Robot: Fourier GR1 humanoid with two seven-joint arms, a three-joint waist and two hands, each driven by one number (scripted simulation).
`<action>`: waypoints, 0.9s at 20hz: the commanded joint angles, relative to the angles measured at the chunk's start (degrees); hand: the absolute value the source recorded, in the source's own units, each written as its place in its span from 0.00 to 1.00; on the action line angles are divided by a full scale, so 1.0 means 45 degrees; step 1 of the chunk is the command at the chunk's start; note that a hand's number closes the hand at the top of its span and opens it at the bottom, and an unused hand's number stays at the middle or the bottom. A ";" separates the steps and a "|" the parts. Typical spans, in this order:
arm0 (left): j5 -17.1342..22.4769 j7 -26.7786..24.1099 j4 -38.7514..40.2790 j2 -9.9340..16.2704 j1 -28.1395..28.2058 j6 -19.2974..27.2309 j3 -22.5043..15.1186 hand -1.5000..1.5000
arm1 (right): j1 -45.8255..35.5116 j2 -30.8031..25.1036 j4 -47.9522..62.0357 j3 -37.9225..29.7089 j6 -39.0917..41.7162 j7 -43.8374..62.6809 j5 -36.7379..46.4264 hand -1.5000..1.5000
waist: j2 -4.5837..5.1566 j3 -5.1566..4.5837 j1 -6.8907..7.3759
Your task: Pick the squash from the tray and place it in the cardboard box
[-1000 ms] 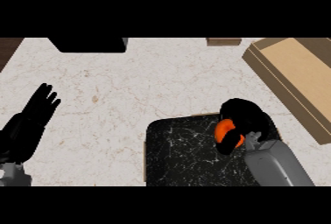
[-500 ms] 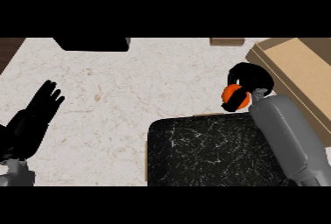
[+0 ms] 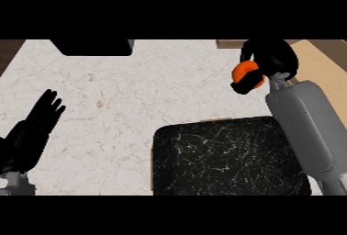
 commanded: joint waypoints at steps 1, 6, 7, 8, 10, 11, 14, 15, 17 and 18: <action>-0.0164 0.0445 -0.0370 -0.0125 -0.0185 0.0469 -0.0027 0.50 | -0.0809 -0.0184 -0.2163 -0.0309 0.0558 0.1321 0.0125 1.00 | -0.0080 -0.0002 -0.0177; -0.0102 0.0034 -0.0160 0.0162 0.0061 0.0058 0.0272 0.50 | -0.1783 -0.0559 -0.3124 -0.1071 0.0452 0.3136 0.0880 1.00 | -0.0017 -0.0005 -0.0044; -0.0058 -0.0213 0.0050 -0.0149 0.0320 -0.0023 0.0114 0.50 | -0.1789 -0.1199 -0.3273 -0.1416 0.0520 0.2897 0.0909 1.00 | -0.0011 -0.0006 -0.0074; 0.0384 0.0620 0.0031 0.0289 -0.0460 -0.0130 0.0415 0.50 | -0.1720 -0.0948 -0.2803 -0.1656 0.0012 0.2958 0.0986 1.00 | 0.0027 0.0001 -0.0024; -0.0106 0.0359 -0.0206 -0.0021 -0.0217 -0.0005 -0.0033 0.50 | -0.1795 -0.1203 -0.2852 -0.1974 0.0118 0.3123 0.1091 1.00 | 0.0031 0.0002 -0.0012; -0.0022 -0.0036 0.0141 -0.0099 0.0123 -0.0034 0.0221 0.50 | -0.1949 -0.1877 -0.2952 -0.2316 0.0582 0.3059 0.1024 1.00 | 0.0025 -0.0001 -0.0032; 0.0000 0.0259 0.0206 0.0166 -0.0481 -0.0099 0.0353 0.50 | -0.2430 -0.1570 -0.2410 -0.2499 0.0416 0.3529 0.1297 1.00 | 0.0045 -0.0002 0.0030; -0.0280 0.0151 -0.0036 -0.0258 -0.0102 0.0205 0.0031 0.50 | -0.2034 -0.2557 -0.1834 -0.3242 -0.0174 0.2306 0.1053 1.00 | 0.0061 0.0003 0.0041; 0.0057 0.1050 -0.0949 0.0004 -0.0225 0.0114 0.0100 0.50 | -0.2260 -0.2389 -0.1252 -0.3236 -0.0160 0.2327 0.1144 1.00 | 0.0049 0.0004 0.0091; 0.0189 -0.0161 0.0286 -0.0021 0.0174 -0.0568 0.0361 0.50 | -0.1490 -0.2778 -0.2373 -0.3309 0.0613 0.2272 0.0867 1.00 | 0.0032 -0.0001 -0.0020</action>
